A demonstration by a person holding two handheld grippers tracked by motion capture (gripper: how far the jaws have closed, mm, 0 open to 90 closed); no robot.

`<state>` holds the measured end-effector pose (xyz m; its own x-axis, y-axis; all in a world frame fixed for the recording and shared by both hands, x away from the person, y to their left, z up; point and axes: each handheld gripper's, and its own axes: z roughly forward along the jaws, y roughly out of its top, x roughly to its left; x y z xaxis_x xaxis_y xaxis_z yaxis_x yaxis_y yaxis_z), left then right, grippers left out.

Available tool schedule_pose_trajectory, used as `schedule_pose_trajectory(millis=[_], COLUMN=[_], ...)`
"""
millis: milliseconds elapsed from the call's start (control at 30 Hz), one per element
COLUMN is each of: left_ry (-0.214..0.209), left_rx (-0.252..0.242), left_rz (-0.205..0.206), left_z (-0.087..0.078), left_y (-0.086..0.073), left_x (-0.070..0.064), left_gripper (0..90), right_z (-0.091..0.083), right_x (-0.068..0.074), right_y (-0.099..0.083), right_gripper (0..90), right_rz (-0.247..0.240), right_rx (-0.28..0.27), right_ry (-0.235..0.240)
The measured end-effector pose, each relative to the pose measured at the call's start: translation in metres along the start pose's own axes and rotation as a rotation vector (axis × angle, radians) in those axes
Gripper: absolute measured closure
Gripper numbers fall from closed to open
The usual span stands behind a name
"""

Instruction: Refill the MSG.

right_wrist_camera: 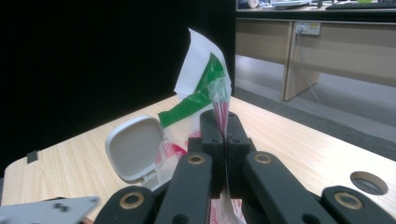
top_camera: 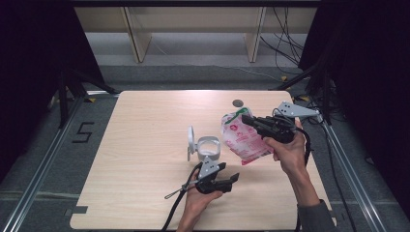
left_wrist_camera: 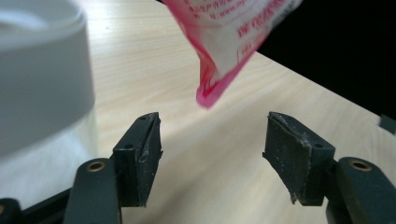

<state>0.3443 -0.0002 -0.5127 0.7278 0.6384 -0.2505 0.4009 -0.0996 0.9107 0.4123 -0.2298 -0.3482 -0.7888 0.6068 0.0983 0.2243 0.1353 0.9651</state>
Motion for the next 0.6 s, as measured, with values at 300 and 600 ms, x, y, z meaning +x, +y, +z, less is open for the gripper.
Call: schedule_pose_trajectory(millis=[300, 600], left_ry=[0.022, 0.045], left_rx=[0.004, -0.01], left_rz=[0.021, 0.023], left_z=[-0.031, -0.046], left_y=[-0.01, -0.01], left_x=[-0.002, 0.005], left_gripper=[34.3, 33.4], right_z=[0.001, -0.015], right_x=[-0.007, -0.015], right_y=[-0.016, -0.034], right_gripper=[90.0, 90.0], right_rz=[0.056, 0.051], right_rx=[0.031, 0.065], right_ry=[-0.005, -0.036])
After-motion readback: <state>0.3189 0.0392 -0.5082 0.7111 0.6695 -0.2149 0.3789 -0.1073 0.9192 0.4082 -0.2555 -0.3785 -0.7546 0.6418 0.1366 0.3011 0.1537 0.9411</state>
